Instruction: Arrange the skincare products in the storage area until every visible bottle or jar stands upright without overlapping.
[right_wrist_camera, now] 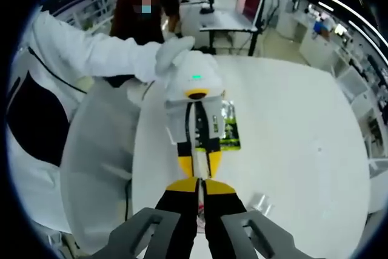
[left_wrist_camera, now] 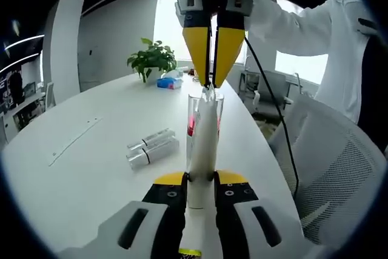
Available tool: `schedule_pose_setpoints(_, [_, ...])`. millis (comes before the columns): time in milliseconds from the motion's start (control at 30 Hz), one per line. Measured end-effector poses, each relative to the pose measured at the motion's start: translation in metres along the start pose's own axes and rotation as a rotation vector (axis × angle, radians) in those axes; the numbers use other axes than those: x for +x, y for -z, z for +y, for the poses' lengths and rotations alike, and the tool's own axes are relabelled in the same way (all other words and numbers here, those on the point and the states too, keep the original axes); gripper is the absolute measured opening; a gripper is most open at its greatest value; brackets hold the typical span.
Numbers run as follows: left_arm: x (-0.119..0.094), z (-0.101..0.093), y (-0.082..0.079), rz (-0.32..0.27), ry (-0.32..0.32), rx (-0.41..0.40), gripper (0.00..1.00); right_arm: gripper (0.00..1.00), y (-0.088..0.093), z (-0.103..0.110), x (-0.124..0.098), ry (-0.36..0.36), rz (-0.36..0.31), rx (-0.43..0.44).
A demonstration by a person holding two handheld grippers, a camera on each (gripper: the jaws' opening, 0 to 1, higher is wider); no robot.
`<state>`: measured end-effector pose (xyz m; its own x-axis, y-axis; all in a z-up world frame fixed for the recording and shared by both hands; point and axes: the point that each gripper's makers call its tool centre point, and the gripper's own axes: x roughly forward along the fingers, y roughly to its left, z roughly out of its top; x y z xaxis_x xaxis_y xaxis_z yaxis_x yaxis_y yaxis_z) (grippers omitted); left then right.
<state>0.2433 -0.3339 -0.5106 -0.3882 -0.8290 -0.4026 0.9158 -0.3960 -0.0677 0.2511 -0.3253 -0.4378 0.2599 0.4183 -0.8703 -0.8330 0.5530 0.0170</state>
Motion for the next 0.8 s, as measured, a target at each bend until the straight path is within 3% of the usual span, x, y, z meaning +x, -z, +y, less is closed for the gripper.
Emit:
schedule_pose_setpoints(367, [-0.0005,0.0028,0.0039,0.02,-0.004,0.017,0.22,0.0,-0.0011,0.0023,-0.0001,-0.015,-0.02,-0.013])
schedule_pose_setpoints(500, [-0.0015,0.0014,-0.0015,0.007,-0.013,0.018,0.22,0.0,-0.0014,0.0034,-0.0002,-0.019,-0.024,-0.021])
schedule_pose_setpoints(800, [-0.006,0.0004,-0.0024,0.019,-0.034,0.021,0.21,0.08,0.0001,0.0021,-0.0021,0.002,-0.032,-0.053])
